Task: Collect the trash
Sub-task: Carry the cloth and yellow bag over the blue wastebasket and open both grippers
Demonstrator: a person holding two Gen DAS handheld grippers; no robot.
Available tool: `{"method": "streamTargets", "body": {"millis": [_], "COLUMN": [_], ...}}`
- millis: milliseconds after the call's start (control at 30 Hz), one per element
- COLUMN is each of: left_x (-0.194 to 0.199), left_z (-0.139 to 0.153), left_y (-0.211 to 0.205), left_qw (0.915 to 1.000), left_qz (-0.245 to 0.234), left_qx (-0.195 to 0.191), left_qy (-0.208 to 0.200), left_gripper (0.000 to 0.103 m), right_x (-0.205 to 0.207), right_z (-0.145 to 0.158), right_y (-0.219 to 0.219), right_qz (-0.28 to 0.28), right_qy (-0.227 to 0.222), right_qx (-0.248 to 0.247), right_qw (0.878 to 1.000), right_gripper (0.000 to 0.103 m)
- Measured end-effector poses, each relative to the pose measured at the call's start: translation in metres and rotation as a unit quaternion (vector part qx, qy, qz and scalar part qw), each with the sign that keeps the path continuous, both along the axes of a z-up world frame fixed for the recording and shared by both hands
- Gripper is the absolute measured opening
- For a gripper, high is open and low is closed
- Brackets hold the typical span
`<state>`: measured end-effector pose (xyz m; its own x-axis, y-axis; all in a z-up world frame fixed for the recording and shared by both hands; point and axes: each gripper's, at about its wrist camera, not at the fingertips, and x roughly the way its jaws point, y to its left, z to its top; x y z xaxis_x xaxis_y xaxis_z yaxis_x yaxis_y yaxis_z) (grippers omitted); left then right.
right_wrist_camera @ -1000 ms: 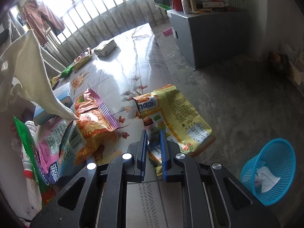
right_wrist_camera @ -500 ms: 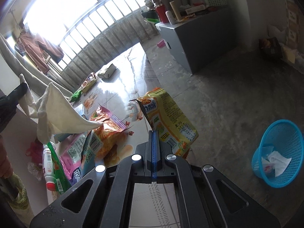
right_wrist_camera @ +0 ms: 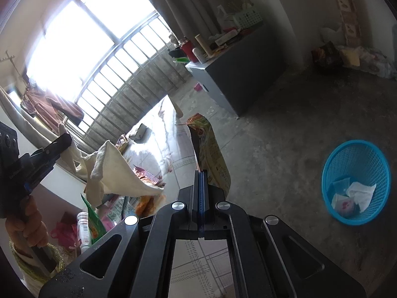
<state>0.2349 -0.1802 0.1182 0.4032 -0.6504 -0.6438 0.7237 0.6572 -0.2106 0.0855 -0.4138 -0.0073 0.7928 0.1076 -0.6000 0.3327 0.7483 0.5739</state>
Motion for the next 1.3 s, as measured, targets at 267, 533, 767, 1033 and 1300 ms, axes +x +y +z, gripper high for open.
{"method": "streamTargets", "body": {"millis": [267, 533, 767, 1033, 1300], "left_x": [-0.033, -0.078, -0.100, -0.088, -0.075], "left_z": [-0.003, -0.031, -0.101, -0.185, -0.195], "left_y": [-0.081, -0.192, -0.293, -0.360, -0.340], "left_qw": [0.9970, 0.9834, 0.9703, 0.9665, 0.9748], "left_qz": [-0.076, -0.175, -0.212, -0.188, -0.149], "left_qx": [0.013, 0.040, 0.094, 0.144, 0.141], "left_qy": [0.001, 0.026, 0.070, 0.098, 0.087], "left_gripper": [0.008, 0.009, 0.010, 0.058, 0.074], "right_x": [-0.046, -0.098, -0.125, -0.121, -0.117], "right_z": [-0.012, -0.041, -0.088, -0.158, -0.197], "right_y": [-0.042, -0.097, -0.149, -0.199, -0.199], "right_qz": [-0.069, -0.151, -0.207, -0.236, -0.257], "right_qy": [-0.010, 0.006, 0.051, 0.090, 0.133], "right_qx": [0.027, 0.057, 0.091, 0.149, 0.170], "right_qw": [0.997, 0.987, 0.973, 0.956, 0.942], "right_gripper": [0.000, 0.000, 0.000, 0.010, 0.045]}}
